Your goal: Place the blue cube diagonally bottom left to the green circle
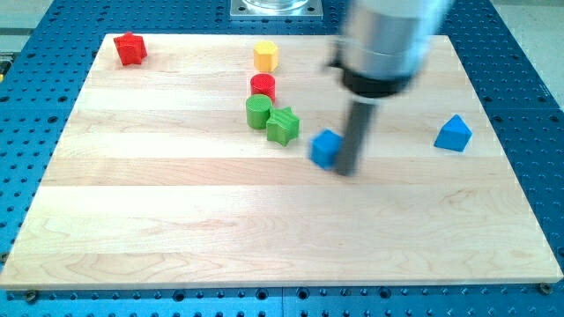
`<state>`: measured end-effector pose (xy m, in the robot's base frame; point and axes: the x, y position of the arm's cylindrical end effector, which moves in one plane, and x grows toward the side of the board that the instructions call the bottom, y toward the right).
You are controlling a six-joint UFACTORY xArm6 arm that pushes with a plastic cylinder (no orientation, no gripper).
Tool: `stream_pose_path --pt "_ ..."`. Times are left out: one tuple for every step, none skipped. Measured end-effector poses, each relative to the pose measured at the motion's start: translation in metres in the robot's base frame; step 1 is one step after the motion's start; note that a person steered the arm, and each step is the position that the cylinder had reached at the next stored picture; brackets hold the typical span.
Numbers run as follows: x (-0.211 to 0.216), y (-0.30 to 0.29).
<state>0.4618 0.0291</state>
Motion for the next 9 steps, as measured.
stream_pose_path --pt "-0.007 -0.002" --pt "-0.029 0.006" --pt "-0.049 -0.009" --pt "-0.046 -0.048" --pt "-0.04 -0.104" --pt "-0.04 -0.106" --pt "-0.018 -0.056" --pt "-0.047 -0.04" --pt "-0.047 -0.118"
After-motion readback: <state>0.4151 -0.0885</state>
